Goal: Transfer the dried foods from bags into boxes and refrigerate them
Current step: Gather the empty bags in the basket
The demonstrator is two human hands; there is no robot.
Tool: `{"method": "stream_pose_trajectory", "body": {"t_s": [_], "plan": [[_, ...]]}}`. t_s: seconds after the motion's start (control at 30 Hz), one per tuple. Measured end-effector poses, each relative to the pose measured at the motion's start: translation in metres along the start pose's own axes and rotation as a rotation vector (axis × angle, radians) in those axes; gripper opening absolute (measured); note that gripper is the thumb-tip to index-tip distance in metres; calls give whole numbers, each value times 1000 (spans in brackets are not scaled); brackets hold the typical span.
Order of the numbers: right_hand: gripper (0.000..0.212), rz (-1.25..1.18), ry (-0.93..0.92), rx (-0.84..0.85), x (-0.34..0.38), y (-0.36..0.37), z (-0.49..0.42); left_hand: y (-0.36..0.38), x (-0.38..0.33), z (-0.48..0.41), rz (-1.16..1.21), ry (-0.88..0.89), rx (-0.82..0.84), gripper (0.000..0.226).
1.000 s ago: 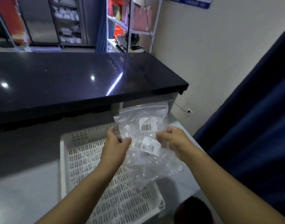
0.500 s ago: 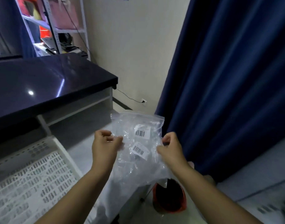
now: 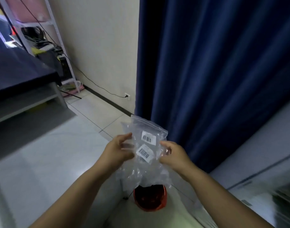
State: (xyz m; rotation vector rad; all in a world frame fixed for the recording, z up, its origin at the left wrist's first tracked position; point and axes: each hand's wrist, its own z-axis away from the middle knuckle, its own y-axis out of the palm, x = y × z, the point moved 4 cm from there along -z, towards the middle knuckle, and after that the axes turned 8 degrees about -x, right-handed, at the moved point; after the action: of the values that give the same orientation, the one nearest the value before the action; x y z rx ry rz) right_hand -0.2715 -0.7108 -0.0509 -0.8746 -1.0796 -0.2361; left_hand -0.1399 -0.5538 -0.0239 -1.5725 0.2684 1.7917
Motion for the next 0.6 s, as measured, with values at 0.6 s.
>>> {"method": "stream_pose_trajectory", "body": {"t_s": [0.6], "plan": [[43, -199, 363, -41, -181, -3, -75, 132, 115, -113, -490, -50, 34, 7]]}}
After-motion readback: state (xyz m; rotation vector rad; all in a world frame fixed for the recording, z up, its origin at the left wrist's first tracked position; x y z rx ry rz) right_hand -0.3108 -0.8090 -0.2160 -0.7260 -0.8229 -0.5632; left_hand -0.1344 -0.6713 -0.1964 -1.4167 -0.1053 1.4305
